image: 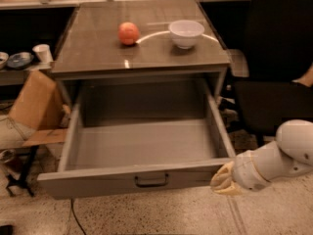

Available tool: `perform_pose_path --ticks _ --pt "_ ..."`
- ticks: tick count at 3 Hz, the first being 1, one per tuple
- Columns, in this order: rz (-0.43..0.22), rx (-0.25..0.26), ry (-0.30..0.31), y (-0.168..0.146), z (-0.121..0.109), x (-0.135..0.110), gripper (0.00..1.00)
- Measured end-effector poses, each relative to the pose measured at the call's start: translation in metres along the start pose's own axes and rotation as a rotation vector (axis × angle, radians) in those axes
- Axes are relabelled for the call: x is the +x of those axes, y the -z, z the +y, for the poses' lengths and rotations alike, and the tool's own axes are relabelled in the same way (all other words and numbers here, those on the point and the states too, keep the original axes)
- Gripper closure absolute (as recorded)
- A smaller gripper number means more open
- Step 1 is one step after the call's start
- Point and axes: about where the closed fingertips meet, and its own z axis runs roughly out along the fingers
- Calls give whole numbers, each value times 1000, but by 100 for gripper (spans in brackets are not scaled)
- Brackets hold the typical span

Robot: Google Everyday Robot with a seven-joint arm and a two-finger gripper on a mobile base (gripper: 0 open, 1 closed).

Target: Close top drawer

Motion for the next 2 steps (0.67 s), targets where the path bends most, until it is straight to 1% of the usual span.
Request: perform_pose_path --ticks 1,2 --pt "0 0 0 0 0 0 61" --pt "7 28 21 2 -26 -15 37"
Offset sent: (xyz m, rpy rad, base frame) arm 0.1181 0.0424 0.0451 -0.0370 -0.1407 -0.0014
